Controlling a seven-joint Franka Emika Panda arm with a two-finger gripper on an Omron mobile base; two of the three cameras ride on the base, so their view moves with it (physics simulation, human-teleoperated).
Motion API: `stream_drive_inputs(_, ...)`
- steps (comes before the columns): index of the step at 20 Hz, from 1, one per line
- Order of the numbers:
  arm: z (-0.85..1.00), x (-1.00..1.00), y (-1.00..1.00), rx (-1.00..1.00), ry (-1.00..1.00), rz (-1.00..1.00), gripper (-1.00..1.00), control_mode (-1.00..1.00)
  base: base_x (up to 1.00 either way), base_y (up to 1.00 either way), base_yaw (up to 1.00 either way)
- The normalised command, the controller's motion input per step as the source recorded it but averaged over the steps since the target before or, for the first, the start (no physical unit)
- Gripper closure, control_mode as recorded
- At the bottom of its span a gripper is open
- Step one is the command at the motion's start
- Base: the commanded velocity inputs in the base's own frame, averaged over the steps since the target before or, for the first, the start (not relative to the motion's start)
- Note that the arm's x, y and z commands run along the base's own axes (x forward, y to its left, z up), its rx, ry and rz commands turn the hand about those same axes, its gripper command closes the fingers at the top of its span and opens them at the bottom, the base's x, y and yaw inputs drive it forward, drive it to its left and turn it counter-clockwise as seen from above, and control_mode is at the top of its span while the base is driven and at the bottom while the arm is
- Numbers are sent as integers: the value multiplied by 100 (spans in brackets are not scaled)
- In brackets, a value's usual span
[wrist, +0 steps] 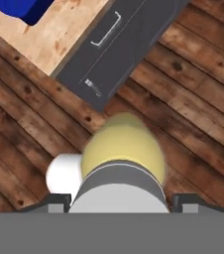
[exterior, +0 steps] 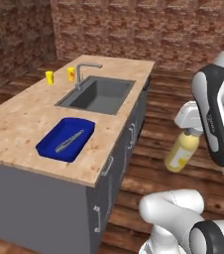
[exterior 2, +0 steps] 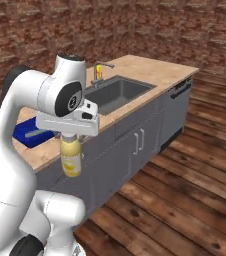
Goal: Place the drinks on the dining counter in a tight cluster.
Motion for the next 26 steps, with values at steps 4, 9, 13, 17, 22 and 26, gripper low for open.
stream_drive_inputs(4,0,0,0,0,0,0,100,100,-34,100,-22)
stream_drive_inputs(9,0,0,0,0,0,0,100,100,-1,100,-34)
stream_drive_inputs(13,0,0,0,0,0,0,100,100,0,100,-37)
stream_drive_inputs(17,0,0,0,0,0,0,100,100,0,100,-36)
stream_drive_inputs(22,0,0,0,0,0,0,100,100,0,100,-31)
stream_drive_inputs(26,0,0,0,0,0,0,100,100,0,100,-31)
